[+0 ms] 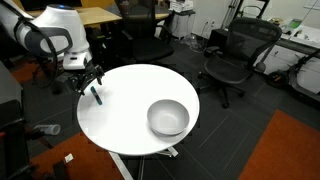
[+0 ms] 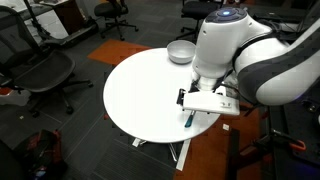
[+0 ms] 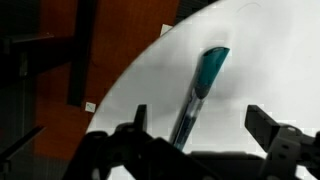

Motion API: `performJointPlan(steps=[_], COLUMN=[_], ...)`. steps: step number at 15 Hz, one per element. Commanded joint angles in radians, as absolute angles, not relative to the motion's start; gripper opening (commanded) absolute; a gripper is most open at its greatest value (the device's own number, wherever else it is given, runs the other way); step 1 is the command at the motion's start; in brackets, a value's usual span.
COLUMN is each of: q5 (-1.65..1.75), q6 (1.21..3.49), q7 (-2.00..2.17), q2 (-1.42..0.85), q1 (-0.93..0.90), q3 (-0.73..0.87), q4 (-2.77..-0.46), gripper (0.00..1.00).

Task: Put the marker in the bowl

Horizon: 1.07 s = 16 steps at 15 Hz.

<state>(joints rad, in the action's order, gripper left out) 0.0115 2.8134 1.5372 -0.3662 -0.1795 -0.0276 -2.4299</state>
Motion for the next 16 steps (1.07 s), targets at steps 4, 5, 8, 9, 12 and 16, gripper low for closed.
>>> performJointPlan(steps=[4,5,8,9,12,16], q5=[-0.041,-0.046,-0.054,-0.055,-0.051,-0.056], q6=[2.835,2.835,2.834,2.835,2.845,2.854], q7=[1.508,1.505,1.502,1.5,1.515,1.511], q2=[-0.418,-0.423,-0.437,-0.44,-0.455,-0.468], q1=[-0.194,-0.193,-0.196,-0.195,-0.213,-0.22], q3=[-0.01,-0.01,-0.006,-0.006,-0.002,-0.004], q4=[-2.398,-2.395,-2.388,-2.387,-2.384,-2.386], gripper=[1.0,1.0,1.0,1.0,0.74,0.43])
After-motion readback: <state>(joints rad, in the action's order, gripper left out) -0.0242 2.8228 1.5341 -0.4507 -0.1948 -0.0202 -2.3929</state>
